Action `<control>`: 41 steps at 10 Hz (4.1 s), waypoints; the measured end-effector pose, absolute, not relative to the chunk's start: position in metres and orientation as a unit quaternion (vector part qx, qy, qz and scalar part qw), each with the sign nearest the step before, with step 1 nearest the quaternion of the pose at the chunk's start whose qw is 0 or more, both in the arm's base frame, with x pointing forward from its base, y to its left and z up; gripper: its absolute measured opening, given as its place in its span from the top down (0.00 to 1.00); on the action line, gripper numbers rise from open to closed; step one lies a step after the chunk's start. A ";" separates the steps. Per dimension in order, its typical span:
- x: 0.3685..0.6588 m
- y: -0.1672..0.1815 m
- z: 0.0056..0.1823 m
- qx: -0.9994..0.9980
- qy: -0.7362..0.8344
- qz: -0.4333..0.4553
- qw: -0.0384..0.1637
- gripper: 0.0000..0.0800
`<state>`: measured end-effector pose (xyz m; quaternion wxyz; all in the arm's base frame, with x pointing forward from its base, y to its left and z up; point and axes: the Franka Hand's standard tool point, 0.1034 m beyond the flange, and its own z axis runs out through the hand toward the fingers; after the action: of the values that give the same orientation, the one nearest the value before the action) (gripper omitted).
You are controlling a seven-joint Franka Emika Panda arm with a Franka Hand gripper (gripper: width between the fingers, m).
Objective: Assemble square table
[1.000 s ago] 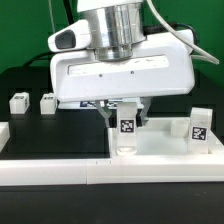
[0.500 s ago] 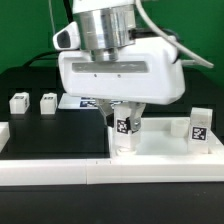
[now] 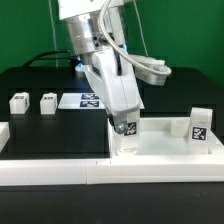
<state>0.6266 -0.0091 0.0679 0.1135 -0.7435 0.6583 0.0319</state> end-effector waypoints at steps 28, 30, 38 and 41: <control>0.624 -0.009 0.068 -0.739 0.666 0.007 0.103 0.64; 0.623 -0.008 0.068 -0.737 0.668 0.008 0.102 0.64; 0.621 0.012 0.073 -0.978 0.193 -0.061 0.054 0.19; 0.623 0.012 0.074 -0.991 0.100 -0.071 0.044 0.19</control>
Offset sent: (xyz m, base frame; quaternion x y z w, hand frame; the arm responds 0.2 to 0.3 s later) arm -0.0088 0.0077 0.0180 0.0199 0.0988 -0.4027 0.9098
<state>0.6234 0.0121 0.0740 0.0445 -0.9914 0.1001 -0.0712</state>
